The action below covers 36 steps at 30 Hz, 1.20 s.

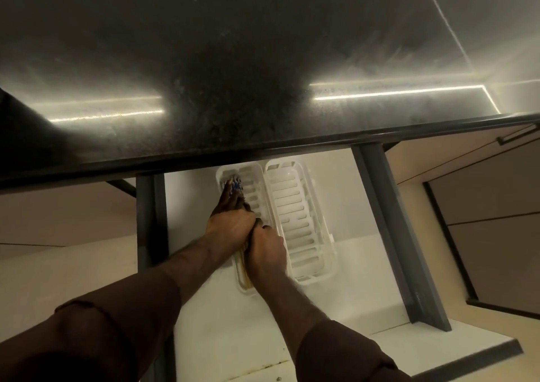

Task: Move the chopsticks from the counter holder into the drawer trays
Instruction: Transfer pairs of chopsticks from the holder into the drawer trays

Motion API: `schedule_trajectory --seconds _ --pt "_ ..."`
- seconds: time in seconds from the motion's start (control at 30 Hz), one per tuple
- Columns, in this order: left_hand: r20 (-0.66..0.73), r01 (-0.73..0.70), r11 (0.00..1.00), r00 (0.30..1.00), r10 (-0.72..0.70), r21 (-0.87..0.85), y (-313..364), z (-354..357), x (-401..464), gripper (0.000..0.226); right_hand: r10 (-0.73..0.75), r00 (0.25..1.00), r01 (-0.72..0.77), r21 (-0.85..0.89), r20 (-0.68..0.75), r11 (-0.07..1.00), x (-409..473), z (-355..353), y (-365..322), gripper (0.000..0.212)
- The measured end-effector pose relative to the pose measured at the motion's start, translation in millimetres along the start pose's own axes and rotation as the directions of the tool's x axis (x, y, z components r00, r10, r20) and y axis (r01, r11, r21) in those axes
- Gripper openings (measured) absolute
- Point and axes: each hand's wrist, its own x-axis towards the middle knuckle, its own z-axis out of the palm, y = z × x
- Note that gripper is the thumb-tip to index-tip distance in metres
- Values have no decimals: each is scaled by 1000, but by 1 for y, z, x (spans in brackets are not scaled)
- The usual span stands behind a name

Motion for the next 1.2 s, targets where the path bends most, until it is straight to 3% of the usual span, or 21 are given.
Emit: schedule_trajectory --seconds 0.27,0.47,0.63,0.83,1.03,1.2 --pt "-83 -18 974 997 -1 -227 -5 -14 -26 23 -35 993 40 41 -117 998 -17 -37 -3 21" --pt "-319 -130 935 948 19 -330 -3 -55 -70 26 -54 960 74 62 -273 995 -48 -99 -7 25" --pt "-568 -297 810 821 -53 -506 1 -109 -142 45 -105 885 178 121 -454 977 -104 -160 -20 31" --pt "-818 -468 756 555 -150 -457 -8 -160 -250 45 -204 728 359 111 -654 927 -196 -223 -50 26" --pt "-904 -459 809 380 -195 -367 -42 -198 -341 44 -314 587 507 37 -746 861 -266 -260 -109 25" --pt "-918 -420 833 316 -237 -360 -103 -197 -390 48 -390 533 575 -17 -751 818 -282 -257 -190 24"
